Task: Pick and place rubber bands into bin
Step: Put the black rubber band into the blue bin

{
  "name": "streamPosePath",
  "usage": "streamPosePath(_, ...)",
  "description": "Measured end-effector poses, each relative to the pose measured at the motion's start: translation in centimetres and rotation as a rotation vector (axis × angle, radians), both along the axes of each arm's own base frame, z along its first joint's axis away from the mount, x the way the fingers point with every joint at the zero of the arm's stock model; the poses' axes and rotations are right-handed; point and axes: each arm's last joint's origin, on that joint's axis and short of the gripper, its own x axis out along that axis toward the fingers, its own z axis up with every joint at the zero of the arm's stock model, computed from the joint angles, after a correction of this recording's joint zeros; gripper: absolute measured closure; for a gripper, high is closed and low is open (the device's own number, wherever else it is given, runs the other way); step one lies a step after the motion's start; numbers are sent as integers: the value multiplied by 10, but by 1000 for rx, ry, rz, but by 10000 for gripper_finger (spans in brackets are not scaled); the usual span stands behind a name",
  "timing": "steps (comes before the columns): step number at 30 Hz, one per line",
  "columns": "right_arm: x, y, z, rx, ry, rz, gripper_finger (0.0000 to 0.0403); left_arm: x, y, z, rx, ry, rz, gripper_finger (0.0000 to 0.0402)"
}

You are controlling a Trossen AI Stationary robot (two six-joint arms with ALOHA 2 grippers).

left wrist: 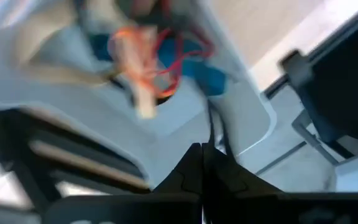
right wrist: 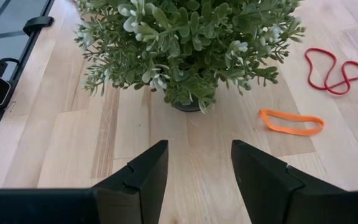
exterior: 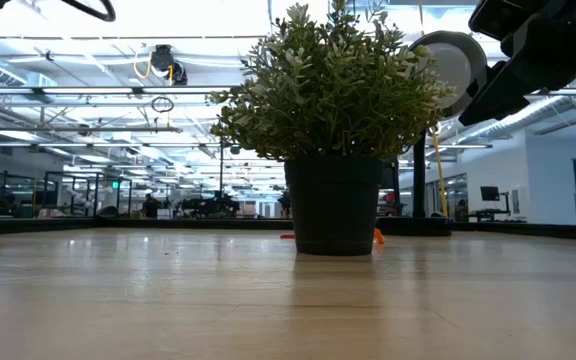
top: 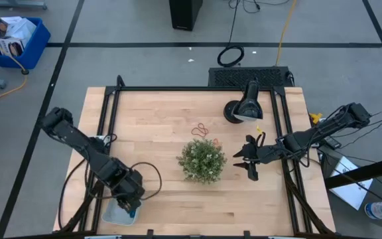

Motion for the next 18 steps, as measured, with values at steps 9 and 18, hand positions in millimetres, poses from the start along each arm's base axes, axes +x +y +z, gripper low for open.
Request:
streamPosePath(9,0,0,0,0,0,0,230,5,-24,-29,89,55,-34,393)
streamPosePath(18,2,1,2,13,-30,0,230,10,-33,-54,153,121,-67,377)
